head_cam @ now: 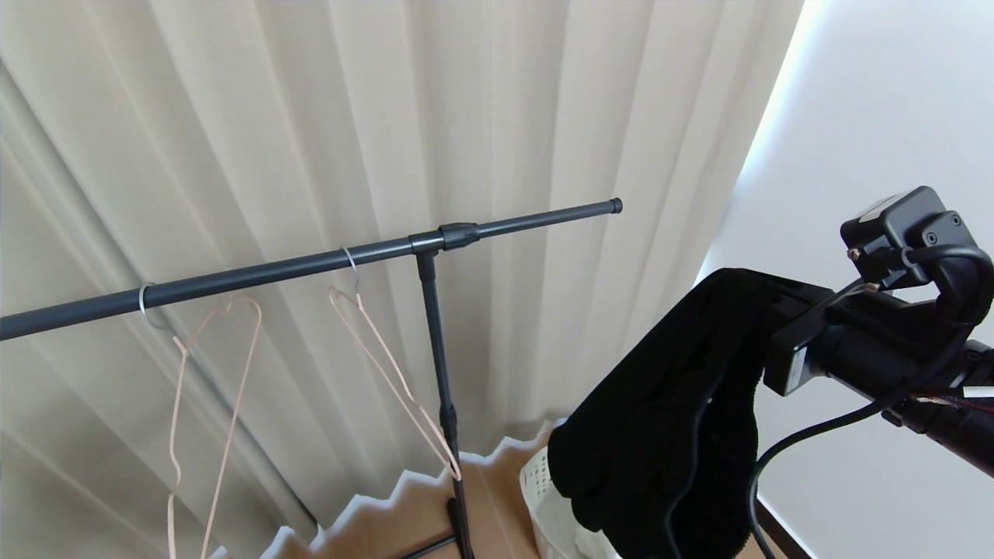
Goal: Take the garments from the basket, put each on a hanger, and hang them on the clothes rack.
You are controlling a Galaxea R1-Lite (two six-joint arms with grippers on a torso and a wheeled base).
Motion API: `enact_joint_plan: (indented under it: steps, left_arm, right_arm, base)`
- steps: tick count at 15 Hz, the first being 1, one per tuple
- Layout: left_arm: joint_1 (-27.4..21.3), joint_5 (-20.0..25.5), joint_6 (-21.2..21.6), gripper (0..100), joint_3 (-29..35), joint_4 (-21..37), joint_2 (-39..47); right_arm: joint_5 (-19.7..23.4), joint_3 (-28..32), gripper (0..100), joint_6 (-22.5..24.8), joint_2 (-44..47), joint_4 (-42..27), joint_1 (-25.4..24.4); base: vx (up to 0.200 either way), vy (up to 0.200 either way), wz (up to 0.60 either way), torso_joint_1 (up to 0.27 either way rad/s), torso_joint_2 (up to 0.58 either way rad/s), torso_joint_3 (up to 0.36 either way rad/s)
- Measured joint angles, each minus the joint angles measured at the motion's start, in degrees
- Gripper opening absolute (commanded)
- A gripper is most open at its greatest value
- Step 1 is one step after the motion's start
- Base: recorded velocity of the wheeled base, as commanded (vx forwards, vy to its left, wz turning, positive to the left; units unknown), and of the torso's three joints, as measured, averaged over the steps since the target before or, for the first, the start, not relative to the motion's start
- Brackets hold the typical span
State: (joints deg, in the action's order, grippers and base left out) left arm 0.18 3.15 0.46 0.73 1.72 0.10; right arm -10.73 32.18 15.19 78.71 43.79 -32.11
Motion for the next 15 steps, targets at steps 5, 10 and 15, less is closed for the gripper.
enact_joint_plan:
  steps: [5, 10, 15]
  left_arm:
    - [-0.05, 0.02, -0.06, 100, 0.04, -0.02, 0.0]
    - [-0.02, 0.05, -0.13, 100, 0.0, -0.06, 0.0]
    - [-0.02, 0.2, -0.04, 100, 0.09, 0.0, 0.0]
  right_arm:
    - [0.0, -0.22, 0, 0.0, -0.38, 0.06, -0.05]
    - [0.02, -0.21, 0, 0.0, -0.41, 0.2, -0.05]
    - [0.0, -0.18, 0, 0.0, -0.57, 0.2, -0.09]
  base:
    - [-0.08, 0.0, 0.48, 0.007, 0.0, -0.002]
    - [-0.2, 0.04, 0.0, -0.003, 0.0, 0.0]
    - [-0.04, 0.2, 0.0, -0.001, 0.0, 0.004]
